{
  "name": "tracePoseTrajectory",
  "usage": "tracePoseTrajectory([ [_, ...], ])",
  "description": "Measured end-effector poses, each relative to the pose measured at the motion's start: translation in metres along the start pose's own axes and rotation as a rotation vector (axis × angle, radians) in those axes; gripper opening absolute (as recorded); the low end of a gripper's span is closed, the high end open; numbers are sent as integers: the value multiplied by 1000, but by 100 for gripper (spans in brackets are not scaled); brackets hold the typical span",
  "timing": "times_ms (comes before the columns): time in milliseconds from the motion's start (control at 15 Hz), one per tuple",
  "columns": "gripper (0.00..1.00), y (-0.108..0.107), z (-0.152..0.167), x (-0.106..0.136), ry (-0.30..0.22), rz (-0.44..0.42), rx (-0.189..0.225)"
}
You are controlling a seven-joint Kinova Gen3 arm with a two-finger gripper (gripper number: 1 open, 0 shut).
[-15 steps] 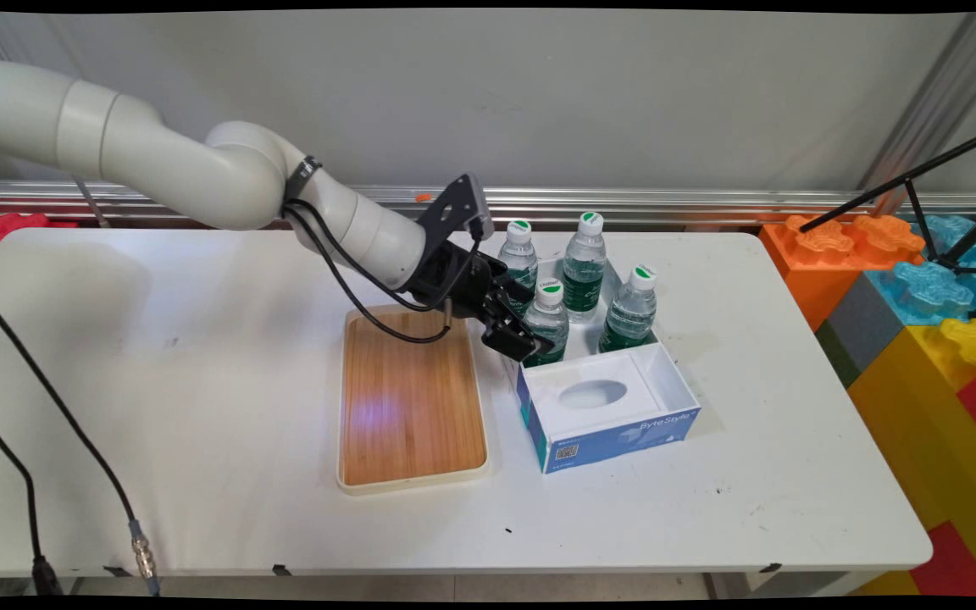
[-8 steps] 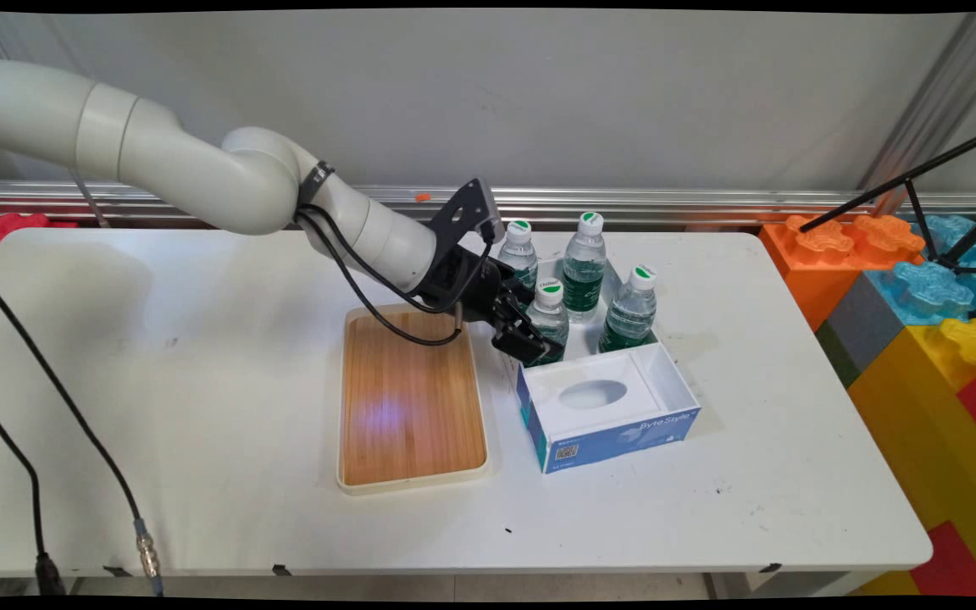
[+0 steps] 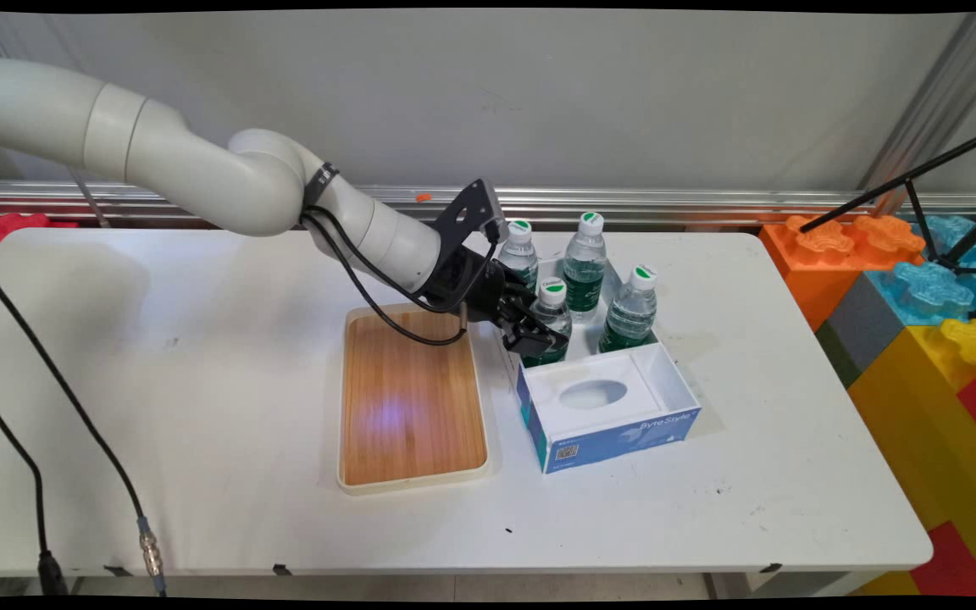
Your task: Place the picked object on the tray
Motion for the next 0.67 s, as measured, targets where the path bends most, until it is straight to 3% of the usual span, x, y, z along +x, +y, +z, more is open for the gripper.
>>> tracePoseTrajectory([
  [667,0,1,-10,6,18,-2,2],
])
